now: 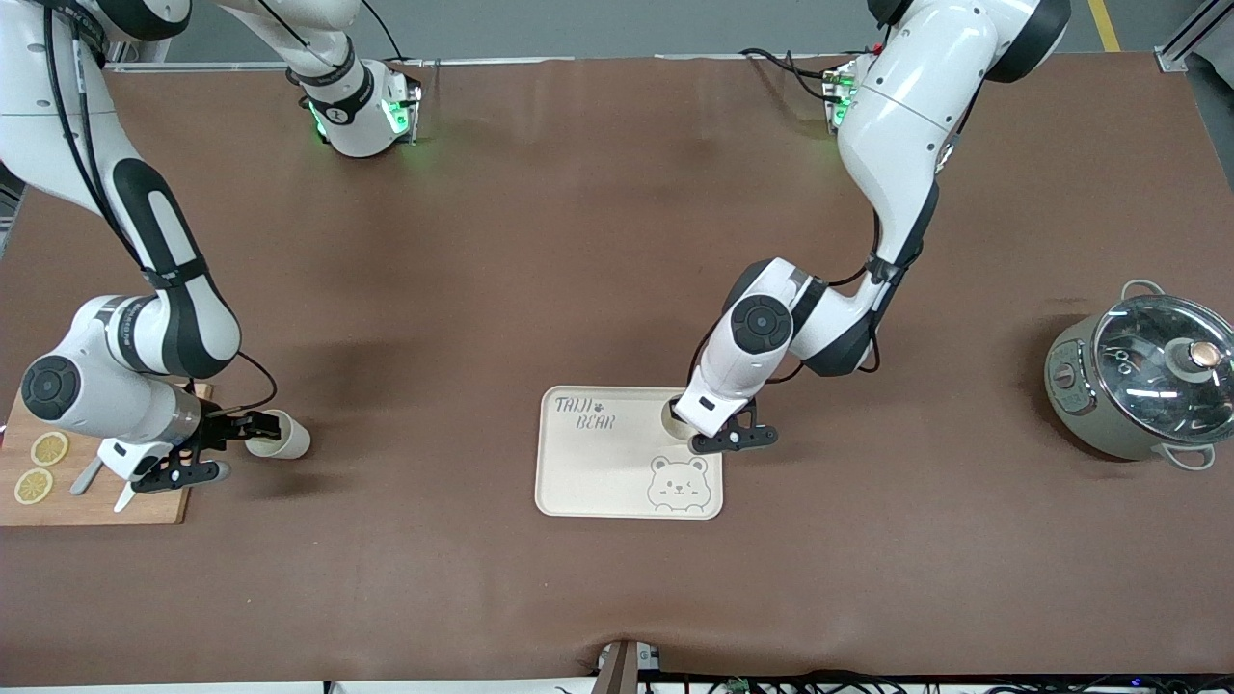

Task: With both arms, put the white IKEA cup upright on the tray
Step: 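Lower the cup upright onto the tray and open the left gripper, then carry the cup with the right gripper toward the tray while the left withdraws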

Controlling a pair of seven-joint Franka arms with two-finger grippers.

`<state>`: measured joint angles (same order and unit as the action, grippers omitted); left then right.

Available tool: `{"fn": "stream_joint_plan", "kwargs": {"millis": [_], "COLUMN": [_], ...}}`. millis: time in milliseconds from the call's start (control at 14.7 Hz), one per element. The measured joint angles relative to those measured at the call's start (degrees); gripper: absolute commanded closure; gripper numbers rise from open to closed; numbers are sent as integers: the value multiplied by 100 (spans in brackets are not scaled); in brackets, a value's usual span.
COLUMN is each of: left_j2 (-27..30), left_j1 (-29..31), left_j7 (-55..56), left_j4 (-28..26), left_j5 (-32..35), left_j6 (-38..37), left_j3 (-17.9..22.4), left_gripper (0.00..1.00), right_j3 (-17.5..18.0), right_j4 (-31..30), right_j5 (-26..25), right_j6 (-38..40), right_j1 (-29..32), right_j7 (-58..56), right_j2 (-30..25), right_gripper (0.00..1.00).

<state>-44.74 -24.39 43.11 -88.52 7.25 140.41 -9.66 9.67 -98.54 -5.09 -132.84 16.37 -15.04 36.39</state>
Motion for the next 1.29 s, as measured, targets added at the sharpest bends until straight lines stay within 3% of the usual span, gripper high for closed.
{"fn": "stream_joint_plan", "kwargs": {"millis": [204,272,340,817,1089,1294], "left_j2": [-11,-11,-11,-44,-28,25], "left_j1": [-68,-90,-104,-109,-109,-110], "left_j7": [43,68,73,187,211,212], "left_j4": [21,23,25,52,171,373], "left_j5": [29,31,36,248,249,249], "left_j6": [4,4,4,4,-101,-578], "left_j3": [62,83,96,137,137,136], "left_gripper": [100,39,0,0,0,0], "right_j3": [0,0,0,4,4,5], "right_j4": [-51,-57,-64,-105,-108,-109], "right_j5": [-7,-11,-16,-34,-35,-35], "right_j6": [-107,-117,-122,-132,-132,-132], "right_j1": [3,3,3,3,3,3], "right_j7": [-31,-37,-39,-51,-52,-62], "right_j2": [-25,-26,-27,-53,-55,-59], "right_gripper": [0,0,0,62,81,96]}}
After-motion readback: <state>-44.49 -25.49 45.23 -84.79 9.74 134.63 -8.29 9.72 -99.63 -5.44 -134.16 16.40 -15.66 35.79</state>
